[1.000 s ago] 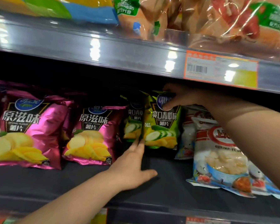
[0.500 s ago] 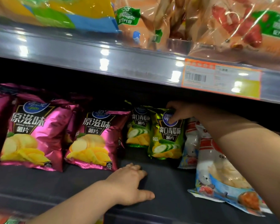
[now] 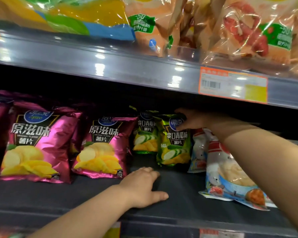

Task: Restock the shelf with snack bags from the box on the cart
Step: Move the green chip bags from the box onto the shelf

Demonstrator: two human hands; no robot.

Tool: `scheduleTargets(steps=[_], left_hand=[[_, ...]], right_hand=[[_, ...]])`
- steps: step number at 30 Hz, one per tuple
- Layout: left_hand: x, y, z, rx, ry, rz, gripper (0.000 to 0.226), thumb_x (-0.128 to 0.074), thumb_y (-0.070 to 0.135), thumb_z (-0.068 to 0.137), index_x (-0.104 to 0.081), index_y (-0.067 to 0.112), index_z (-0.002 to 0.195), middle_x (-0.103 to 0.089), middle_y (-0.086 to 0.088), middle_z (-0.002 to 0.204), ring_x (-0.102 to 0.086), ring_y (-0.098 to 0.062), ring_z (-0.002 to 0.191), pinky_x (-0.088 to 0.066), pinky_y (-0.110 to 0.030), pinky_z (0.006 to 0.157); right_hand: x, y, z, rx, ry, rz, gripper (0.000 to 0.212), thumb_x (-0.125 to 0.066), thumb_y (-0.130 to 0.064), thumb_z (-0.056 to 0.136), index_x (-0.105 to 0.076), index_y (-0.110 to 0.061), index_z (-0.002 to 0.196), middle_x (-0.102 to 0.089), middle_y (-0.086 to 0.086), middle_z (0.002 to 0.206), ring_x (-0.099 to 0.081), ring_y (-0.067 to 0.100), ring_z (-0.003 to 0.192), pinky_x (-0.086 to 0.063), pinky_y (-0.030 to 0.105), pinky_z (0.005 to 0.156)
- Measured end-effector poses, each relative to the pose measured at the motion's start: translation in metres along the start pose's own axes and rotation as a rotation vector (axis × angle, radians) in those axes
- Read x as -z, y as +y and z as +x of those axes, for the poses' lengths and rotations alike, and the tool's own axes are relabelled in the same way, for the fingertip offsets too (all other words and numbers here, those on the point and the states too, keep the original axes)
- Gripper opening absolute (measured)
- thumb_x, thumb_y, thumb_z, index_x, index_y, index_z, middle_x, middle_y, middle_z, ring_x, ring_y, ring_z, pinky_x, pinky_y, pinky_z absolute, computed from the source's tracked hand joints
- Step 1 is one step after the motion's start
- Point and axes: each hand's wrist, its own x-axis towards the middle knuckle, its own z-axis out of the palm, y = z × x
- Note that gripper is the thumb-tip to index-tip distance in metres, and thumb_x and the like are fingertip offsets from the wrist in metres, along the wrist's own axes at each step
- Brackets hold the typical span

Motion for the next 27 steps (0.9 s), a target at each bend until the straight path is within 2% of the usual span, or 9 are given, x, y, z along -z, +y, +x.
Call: scheduleTargets(steps=[4,9,12,17,22,27], left_hand=[[0.016,-0.008,-0.004,-0.010,0.144,0.131,0.079,-0.049,0.061,0.087,-0.025,0.021,0.150,-0.025,-0.007,0.157,-0.020,-0.026,0.145,-0.015,-0.035,0.119],[0.042,-0.025,-0.014,0.032,0.274,0.305,0.081,-0.040,0.067,0.086,-0.019,0.023,0.151,-0.012,-0.008,0.161,-0.003,-0.033,0.148,-0.002,-0.046,0.119],[0.048,-0.034,-0.020,0.059,0.269,0.334,0.085,-0.037,0.071,0.085,-0.017,0.021,0.151,-0.009,-0.009,0.161,0.001,-0.034,0.148,0.000,-0.048,0.118],[0.043,-0.035,-0.040,0.039,0.244,0.350,0.087,-0.034,0.072,0.085,-0.012,0.021,0.152,-0.004,-0.007,0.162,0.003,-0.035,0.148,0.003,-0.047,0.119],[0.034,-0.035,-0.076,0.076,0.215,0.311,0.088,-0.035,0.070,0.086,-0.006,0.020,0.153,0.001,-0.009,0.162,0.006,-0.034,0.148,0.002,-0.047,0.118],[0.030,-0.040,-0.123,0.191,0.259,0.294,0.088,-0.038,0.067,0.087,-0.009,0.016,0.153,-0.002,-0.012,0.162,0.005,-0.036,0.148,0.001,-0.050,0.118]], right_hand=[[0.000,-0.017,-0.028,0.038,0.080,-0.146,0.067,-0.061,-0.033,0.090,-0.030,-0.016,0.147,-0.033,0.009,0.152,-0.033,0.025,0.138,-0.030,0.025,0.106],[-0.013,-0.046,-0.072,-0.009,0.129,-0.382,0.070,-0.049,-0.054,0.090,-0.026,-0.023,0.148,-0.030,0.007,0.154,-0.032,0.027,0.139,-0.029,0.036,0.113],[-0.029,-0.064,-0.099,-0.059,0.071,-0.443,0.069,-0.046,-0.056,0.090,-0.026,-0.024,0.147,-0.027,0.005,0.155,-0.030,0.026,0.140,-0.027,0.042,0.114],[-0.061,-0.084,-0.137,-0.100,-0.001,-0.493,0.069,-0.045,-0.059,0.088,-0.029,-0.025,0.145,-0.033,0.006,0.149,-0.030,0.031,0.138,-0.025,0.051,0.110],[-0.073,-0.098,-0.159,-0.004,-0.025,-0.500,0.070,-0.045,-0.058,0.088,-0.026,-0.026,0.147,-0.026,0.003,0.154,-0.019,0.031,0.143,-0.015,0.055,0.113],[-0.079,-0.114,-0.176,0.125,-0.005,-0.432,0.069,-0.044,-0.059,0.089,-0.025,-0.027,0.148,-0.025,0.001,0.155,-0.015,0.029,0.146,-0.019,0.053,0.114]])
